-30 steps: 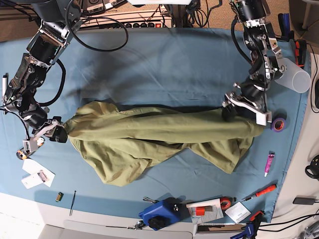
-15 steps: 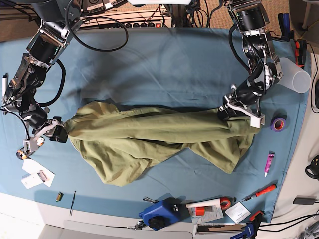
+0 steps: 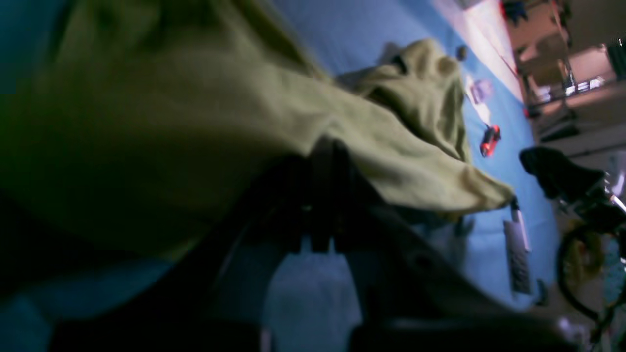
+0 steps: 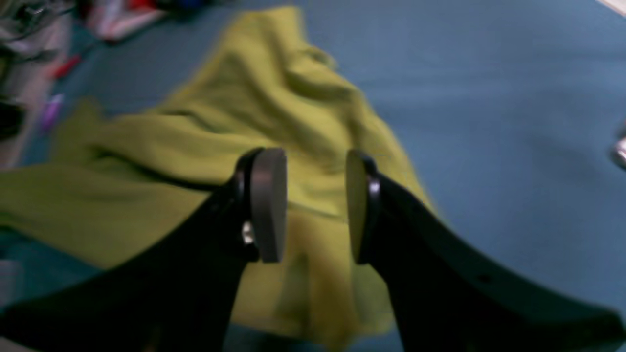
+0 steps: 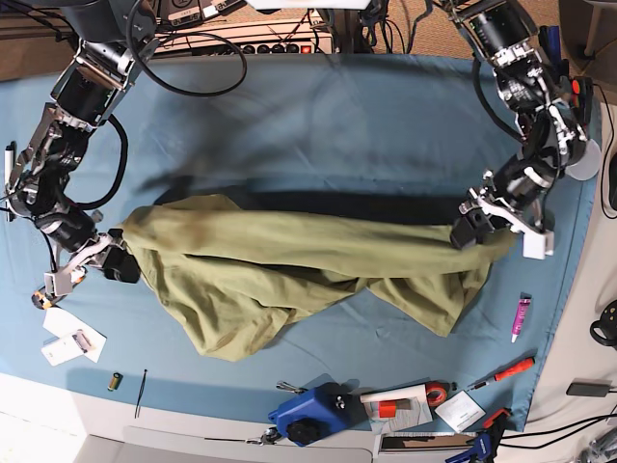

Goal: Layout the t-shirt on the table in an organized manner, then fold the t-shirt properly
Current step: 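Lift the shirt end with the left gripper, then raise the right gripper away from the shirt and reposition it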

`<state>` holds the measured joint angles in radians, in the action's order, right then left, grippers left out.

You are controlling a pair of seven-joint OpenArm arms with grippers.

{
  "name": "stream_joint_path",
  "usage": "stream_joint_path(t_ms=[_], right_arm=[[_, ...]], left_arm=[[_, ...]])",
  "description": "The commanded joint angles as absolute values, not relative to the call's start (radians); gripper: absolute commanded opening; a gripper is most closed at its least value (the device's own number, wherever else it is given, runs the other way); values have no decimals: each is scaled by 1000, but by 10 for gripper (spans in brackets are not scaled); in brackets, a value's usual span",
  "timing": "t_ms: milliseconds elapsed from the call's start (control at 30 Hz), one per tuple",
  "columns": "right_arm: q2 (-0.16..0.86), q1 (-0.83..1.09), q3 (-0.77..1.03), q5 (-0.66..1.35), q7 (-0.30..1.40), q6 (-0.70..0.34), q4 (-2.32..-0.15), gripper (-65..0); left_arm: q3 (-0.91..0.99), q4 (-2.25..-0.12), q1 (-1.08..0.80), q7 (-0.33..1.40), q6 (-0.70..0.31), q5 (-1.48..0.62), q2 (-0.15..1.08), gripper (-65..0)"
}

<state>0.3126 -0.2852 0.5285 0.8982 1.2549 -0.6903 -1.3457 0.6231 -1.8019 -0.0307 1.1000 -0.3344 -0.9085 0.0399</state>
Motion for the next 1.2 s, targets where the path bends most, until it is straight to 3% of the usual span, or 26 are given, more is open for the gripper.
stream_joint_path(t_ms=[0,100,233,467,667,933,1167], right_arm=[[332,-310,532,966,1272,-698,-1381,-437],[333,-308,534,1081,1396,-698,-1428,-438],[331,-269,604,1205,1396,-698,-1522,-438],[330,-117,836,1208,1396,-698,-1626,-438],[326,59,856,1235,1396,-698,-1623,-438],[325,94,677,1118,1382,-698,-1623,-438],[324,83,427,812,1162,-698,-1623,-438]], left_arm=[[624,-1850,-43,1085,-341,-938,48,-650],[624,-1938,-108,1085,-341,-944,47,-650],[624,-2004,-163,1080,-342,-944,47,-650],[624,-2006,-166,1074,-342,-944,47,-650],[624,-2006,-166,1074,-342,-944,47,-650],[624,-2006,-166,1073,-342,-956,47,-650],[624,-2006,-166,1074,-342,-955,47,-650]])
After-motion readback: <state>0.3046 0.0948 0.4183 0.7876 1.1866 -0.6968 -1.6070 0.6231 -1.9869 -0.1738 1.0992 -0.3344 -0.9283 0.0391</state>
